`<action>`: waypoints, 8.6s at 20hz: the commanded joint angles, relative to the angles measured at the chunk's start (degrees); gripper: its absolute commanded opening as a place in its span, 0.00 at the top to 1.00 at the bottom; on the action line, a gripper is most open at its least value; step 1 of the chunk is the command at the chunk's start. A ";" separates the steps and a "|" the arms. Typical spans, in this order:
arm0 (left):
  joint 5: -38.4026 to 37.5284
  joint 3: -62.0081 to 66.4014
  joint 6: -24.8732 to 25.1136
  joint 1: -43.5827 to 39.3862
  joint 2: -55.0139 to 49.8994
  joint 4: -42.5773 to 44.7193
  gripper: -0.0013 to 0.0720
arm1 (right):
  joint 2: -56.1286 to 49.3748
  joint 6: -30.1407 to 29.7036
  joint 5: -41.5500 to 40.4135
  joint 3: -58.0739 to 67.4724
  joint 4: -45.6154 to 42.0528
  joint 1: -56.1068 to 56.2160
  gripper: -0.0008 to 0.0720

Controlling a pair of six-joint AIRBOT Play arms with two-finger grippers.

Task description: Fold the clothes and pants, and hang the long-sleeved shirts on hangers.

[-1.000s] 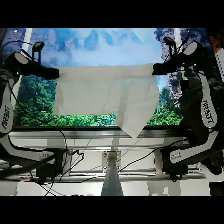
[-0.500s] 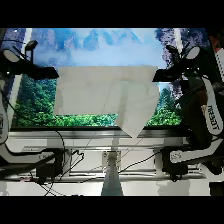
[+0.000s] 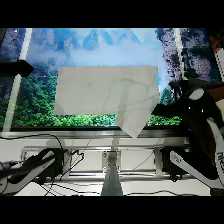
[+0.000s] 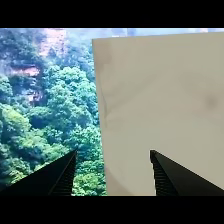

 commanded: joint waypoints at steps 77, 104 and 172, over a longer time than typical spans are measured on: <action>-1.33 8.90 0.87 -6.86 -30.45 -22.18 0.96 | -28.94 0.09 -28.98 43.45 8.57 23.43 0.92; 11.47 8.94 -1.31 -29.66 -18.73 -30.64 0.96 | -38.51 9.25 -0.59 71.19 -11.56 24.17 0.97; 3.76 8.94 -0.48 -9.03 -14.56 -7.48 0.01 | 14.97 26.80 22.12 73.61 -43.69 -33.99 0.58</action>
